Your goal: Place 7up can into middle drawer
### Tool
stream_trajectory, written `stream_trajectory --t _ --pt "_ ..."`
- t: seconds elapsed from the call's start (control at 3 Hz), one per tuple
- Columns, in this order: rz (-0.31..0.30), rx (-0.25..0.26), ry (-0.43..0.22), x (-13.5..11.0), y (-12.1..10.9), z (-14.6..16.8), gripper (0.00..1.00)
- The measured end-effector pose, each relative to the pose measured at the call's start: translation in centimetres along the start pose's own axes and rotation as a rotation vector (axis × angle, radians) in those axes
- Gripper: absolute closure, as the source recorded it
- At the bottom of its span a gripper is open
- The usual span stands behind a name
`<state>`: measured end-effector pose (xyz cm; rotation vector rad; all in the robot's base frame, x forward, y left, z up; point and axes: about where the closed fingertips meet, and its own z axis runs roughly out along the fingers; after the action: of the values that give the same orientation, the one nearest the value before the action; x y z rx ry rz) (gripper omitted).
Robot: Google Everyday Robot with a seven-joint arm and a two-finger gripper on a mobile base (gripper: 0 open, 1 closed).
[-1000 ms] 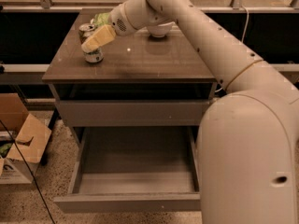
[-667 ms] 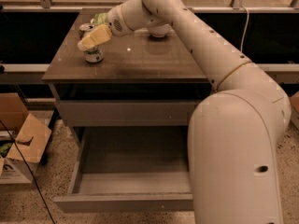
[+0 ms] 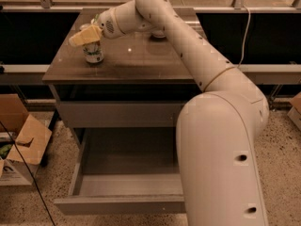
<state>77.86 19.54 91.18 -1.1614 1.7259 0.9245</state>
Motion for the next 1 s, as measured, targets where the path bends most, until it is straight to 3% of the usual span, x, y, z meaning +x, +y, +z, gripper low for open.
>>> stream_trajectory --t 0.33,0.67,1.0 --pt "0.013 -0.014 -0.028 -0.5 0.1 0.8 0.5" --pt "0.004 -0.031 -0.039 -0.4 0.7 -0.3 0.72" --pt "-0.062 -0.029 -0.025 -0.4 2.0 -4.1 0.96"
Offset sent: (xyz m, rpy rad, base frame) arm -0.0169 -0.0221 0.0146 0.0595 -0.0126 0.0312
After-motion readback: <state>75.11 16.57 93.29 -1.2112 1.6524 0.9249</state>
